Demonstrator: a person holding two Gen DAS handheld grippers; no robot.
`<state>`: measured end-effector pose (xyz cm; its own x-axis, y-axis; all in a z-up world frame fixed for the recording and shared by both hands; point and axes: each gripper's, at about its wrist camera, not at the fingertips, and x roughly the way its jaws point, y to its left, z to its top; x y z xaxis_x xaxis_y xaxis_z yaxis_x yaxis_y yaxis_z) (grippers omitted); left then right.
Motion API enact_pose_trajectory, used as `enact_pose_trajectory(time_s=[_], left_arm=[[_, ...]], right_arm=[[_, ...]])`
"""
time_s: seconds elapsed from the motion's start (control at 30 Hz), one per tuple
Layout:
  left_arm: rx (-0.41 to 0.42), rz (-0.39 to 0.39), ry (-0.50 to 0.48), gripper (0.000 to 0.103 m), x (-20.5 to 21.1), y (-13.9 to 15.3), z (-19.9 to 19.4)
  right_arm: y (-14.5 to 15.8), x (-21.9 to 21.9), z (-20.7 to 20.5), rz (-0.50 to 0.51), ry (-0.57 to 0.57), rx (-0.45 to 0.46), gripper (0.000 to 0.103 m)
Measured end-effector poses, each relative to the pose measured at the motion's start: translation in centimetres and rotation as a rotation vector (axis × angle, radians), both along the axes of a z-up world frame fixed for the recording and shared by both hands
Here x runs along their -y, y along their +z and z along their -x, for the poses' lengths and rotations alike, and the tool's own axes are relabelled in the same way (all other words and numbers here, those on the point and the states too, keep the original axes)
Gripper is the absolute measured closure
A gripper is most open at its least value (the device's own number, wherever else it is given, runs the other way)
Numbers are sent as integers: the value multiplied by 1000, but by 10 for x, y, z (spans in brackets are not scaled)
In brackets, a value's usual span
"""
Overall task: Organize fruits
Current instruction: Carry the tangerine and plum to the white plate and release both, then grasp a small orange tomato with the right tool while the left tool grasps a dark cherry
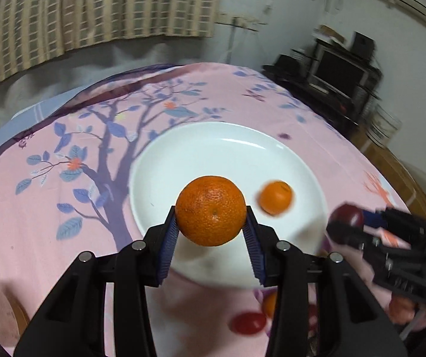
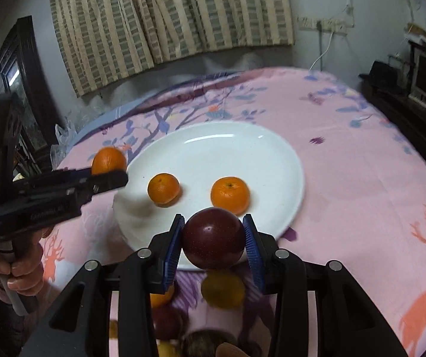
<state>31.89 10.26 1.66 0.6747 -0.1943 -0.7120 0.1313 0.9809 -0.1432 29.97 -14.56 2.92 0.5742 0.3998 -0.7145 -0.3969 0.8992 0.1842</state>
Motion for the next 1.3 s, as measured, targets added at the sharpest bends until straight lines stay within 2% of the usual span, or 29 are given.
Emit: enact_pose_trajectory(time_s=[0.1,0.2,0.27,0.3,0.33,0.37,0.4,0.53,0.6,0.7,0.87,0.97,1.03,1.1,1.3], left_arm=[[-32,-16,47,61,-8,-15,-23],[-74,-5,54,60,-11,-31,-33],[-68,11,57,58,-14,-34,-34],[-72,-4,58,54,-13,-34,-34],[-71,-23,66,48,-13,-31,-32],[-56,-24,77,37,-14,-28,-30],[-42,-24,89,32,-14,-24,-27],[-4,-24,80,24,-12,2,-7],[11,-40,70,12,-9,11,10],[10,-61,33,11,-3,12,43],[-106,-13,-63,11,6,-31,95],[-140,-40,-87,11,14,-52,113],[-129,-56,-93,11,16,-56,123],[-114,-56,-91,11,17,-56,129],[-81,-59,-82,11,14,-49,141]], right_arm=[[-20,-16,-24,15,26,-79,63],[-31,-28,-31,47,43,-97,62],[-32,-29,-33,35,48,-113,60],[-31,-28,-31,31,47,-109,56],[-28,-27,-30,32,43,-99,43],[-23,-25,-27,36,34,-81,40],[-16,-22,-22,31,30,-61,40],[13,-1,15,-13,10,29,34],[20,10,37,-24,5,53,30],[19,25,80,-22,11,70,29],[-2,47,151,-46,35,16,29],[-18,50,182,-84,51,-24,29],[-26,50,192,-83,39,-36,30],[-32,51,196,-88,22,-45,37],[-42,43,192,-88,16,-76,46]])
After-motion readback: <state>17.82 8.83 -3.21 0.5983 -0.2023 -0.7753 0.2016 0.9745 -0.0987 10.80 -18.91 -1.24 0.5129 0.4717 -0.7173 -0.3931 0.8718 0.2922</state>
